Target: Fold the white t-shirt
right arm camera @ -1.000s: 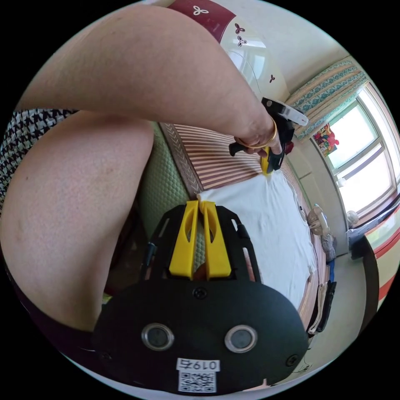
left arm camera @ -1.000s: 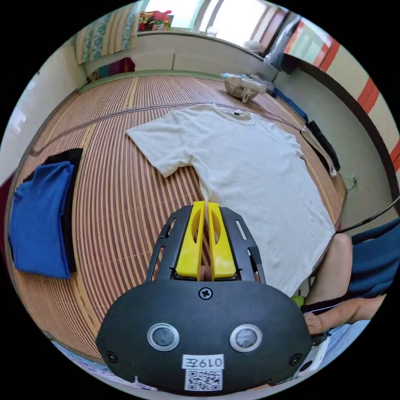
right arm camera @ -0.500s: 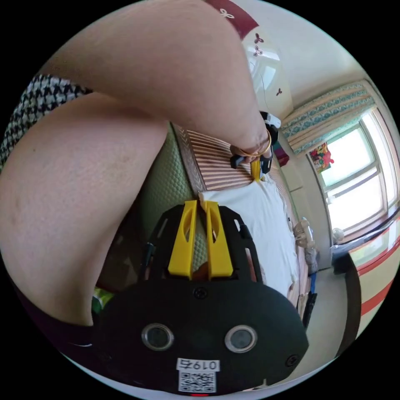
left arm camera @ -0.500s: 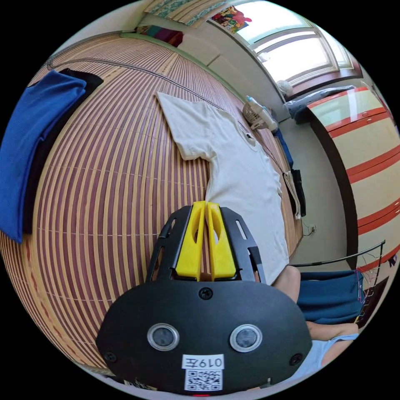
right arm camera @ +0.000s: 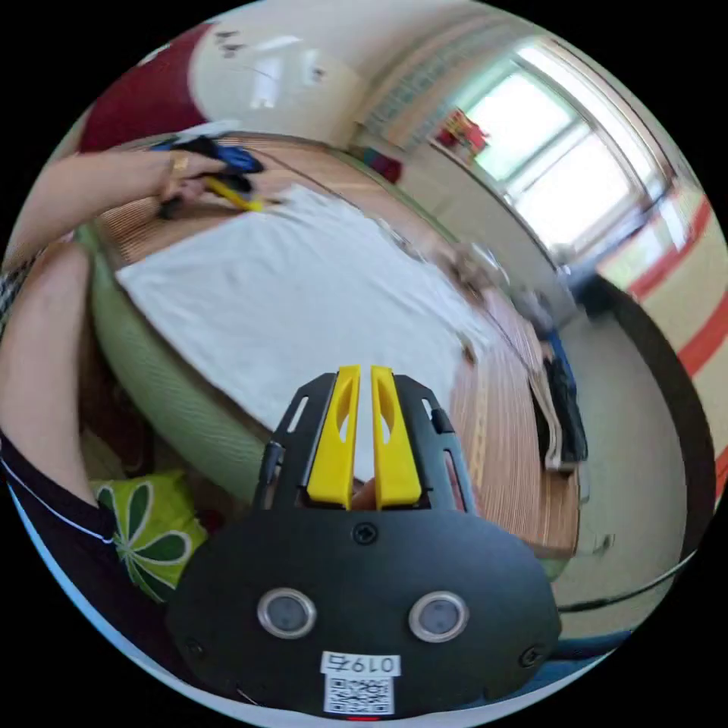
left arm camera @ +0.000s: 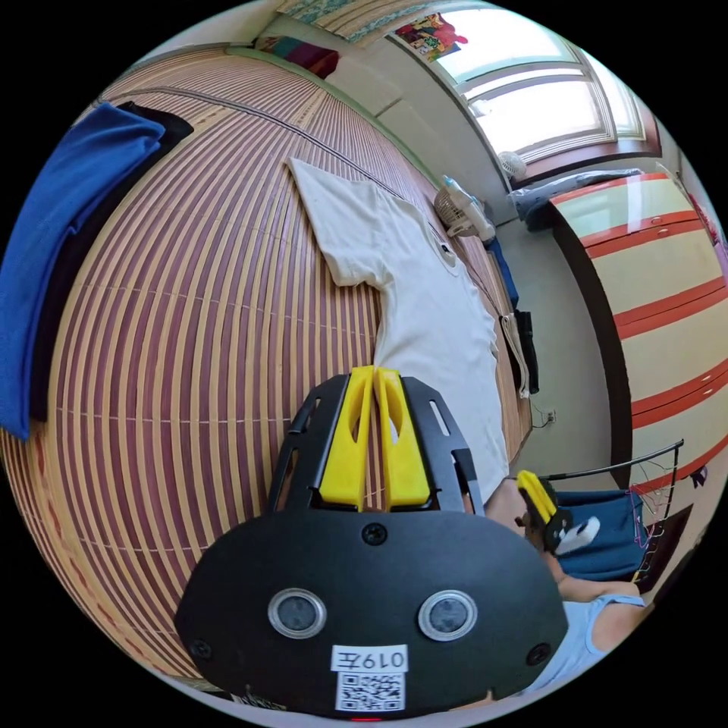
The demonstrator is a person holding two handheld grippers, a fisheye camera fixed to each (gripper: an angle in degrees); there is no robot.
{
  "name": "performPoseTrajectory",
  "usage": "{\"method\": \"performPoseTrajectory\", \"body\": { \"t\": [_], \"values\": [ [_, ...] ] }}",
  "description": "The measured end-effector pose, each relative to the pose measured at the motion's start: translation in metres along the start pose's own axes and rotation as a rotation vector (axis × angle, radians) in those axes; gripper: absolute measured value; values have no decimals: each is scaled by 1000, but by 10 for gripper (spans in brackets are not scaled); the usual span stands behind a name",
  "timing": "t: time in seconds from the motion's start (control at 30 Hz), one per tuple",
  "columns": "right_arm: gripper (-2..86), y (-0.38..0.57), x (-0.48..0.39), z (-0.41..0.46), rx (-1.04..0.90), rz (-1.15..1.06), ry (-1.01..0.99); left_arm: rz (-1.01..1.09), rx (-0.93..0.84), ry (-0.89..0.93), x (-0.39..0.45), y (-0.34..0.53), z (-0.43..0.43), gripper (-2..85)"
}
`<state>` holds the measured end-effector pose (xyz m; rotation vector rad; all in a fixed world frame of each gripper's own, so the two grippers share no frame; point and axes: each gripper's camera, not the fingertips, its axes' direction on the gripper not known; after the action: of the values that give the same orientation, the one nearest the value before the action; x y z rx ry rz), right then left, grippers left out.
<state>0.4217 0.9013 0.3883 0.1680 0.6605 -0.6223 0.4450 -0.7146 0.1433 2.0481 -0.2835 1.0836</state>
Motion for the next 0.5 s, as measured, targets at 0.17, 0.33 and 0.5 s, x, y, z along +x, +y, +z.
{"method": "performPoseTrajectory", "body": {
  "t": [0.17,0.33,0.5],
  "values": [
    [-7,49,126,33,-178,178,71,-10,-1,-40,1,27,-13,11],
    [-7,66,179,37,-188,268,2,198,-34,-58,53,73,-26,9],
    [-8,65,217,55,-226,331,-115,357,-116,-277,112,129,0,8]
  ]
}}
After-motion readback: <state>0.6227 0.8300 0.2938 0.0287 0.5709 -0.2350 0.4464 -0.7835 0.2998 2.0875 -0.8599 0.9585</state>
